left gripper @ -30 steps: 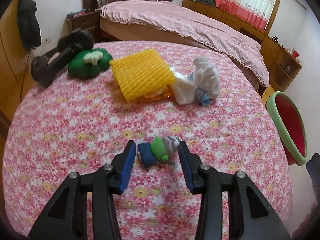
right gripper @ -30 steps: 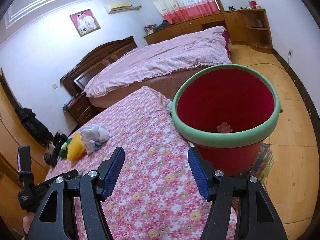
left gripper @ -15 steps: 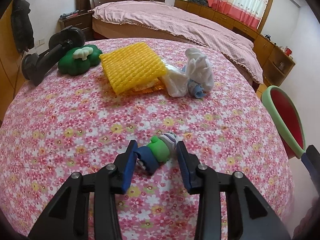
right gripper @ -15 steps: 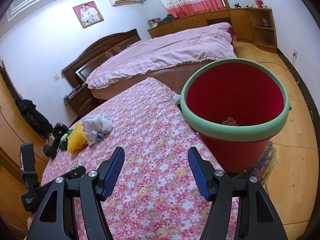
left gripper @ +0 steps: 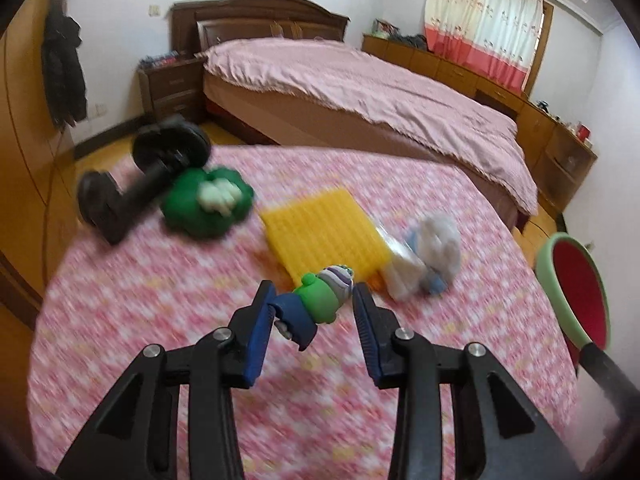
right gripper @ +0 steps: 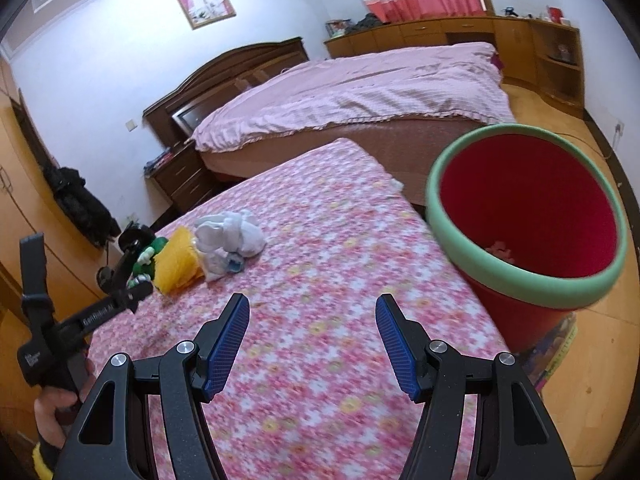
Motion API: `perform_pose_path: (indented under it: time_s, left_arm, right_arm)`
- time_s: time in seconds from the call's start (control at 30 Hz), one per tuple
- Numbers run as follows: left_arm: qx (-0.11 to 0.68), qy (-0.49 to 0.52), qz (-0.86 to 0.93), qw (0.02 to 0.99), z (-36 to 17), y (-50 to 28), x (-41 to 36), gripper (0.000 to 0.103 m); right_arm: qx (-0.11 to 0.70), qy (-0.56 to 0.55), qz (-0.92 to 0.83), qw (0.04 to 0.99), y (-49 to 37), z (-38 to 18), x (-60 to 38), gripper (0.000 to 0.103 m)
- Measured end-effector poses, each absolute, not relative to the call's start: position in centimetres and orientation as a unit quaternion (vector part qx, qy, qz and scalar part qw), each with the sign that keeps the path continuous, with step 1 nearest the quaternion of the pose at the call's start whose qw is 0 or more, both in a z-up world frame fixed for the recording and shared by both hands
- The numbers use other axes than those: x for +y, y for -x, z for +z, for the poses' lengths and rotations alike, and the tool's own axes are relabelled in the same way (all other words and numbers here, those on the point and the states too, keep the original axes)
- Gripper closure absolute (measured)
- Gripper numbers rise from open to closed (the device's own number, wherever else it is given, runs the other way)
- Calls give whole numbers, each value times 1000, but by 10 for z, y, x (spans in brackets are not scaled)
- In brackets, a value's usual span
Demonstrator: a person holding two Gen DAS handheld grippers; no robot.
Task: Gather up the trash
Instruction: 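Grasp the green-and-blue toy figure with the left tool while the right tool grasps the white glove, then carry the toy figure and white glove over the red bucket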
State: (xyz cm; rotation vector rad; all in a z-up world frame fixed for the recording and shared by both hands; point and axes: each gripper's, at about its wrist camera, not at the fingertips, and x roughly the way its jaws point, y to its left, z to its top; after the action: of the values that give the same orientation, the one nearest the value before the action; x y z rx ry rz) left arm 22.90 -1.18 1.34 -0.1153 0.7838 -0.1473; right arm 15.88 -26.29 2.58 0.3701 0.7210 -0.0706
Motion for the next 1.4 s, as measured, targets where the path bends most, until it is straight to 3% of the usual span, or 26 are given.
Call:
perform_pose_path:
  time_s: [0.37, 0.9, 0.97, 1.0, 1.23, 1.4]
  left_arm:
    - [359, 96, -29, 928, 7, -265, 30, 63]
    - [369, 120, -9, 922, -18, -274, 49, 63]
    - [371, 121, -10, 921, -19, -274, 49, 63]
    - [372, 121, -11, 920, -19, -274, 48, 63]
    - [373, 114, -13, 921, -21, -275, 44, 63]
    - [371, 113, -12, 922, -21, -275, 43, 63]
  right_arm:
    - [401, -144, -3, 905, -242, 10, -222, 36]
    - [410, -124, 4, 904, -327, -15, -202, 36]
    - [416, -132, 6, 900, -331, -20, -204, 41]
    - [420, -133, 6, 898, -332, -22, -204, 52]
    - [422, -140, 23, 895, -331, -27, -205, 72]
    - [413, -138, 23, 900, -323, -21, -206, 80]
